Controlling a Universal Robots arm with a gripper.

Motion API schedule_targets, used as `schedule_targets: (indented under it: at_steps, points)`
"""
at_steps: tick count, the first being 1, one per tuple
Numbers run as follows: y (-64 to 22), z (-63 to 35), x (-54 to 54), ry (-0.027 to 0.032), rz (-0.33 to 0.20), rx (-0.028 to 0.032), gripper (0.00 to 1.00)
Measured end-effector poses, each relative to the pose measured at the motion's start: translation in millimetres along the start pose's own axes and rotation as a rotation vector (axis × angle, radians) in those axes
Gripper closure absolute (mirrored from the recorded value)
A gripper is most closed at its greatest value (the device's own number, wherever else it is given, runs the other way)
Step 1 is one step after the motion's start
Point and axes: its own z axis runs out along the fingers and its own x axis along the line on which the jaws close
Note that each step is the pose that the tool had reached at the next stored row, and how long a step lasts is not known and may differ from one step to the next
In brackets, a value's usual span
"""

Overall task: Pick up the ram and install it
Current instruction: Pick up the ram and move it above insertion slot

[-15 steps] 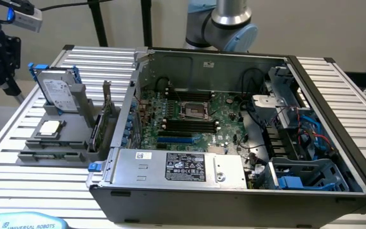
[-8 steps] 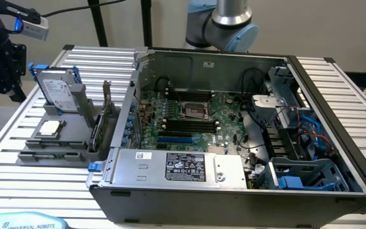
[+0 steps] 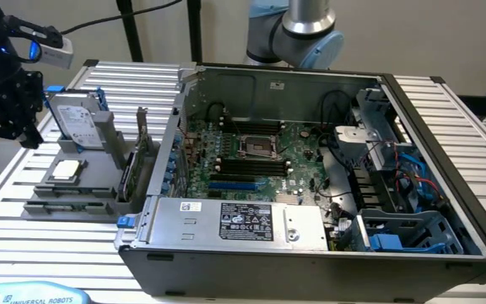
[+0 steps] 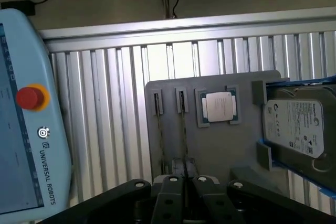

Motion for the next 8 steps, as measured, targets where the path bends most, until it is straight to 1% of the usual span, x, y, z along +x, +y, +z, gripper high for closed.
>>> schedule_targets:
  at_steps: [1, 3, 4, 8]
  points:
    - [-1.1, 1.7, 1.5, 0.0000, 0.000, 0.0000, 0.76]
    - [-3.4, 5.3, 4.5, 0.0000, 0.000, 0.0000, 0.76]
    - [-4.5, 7.0, 6.0, 0.0001, -0.001, -0.0001, 0.69]
    - [-8.7, 14.1, 11.3, 0.0001, -0.001, -0.0001, 0.69]
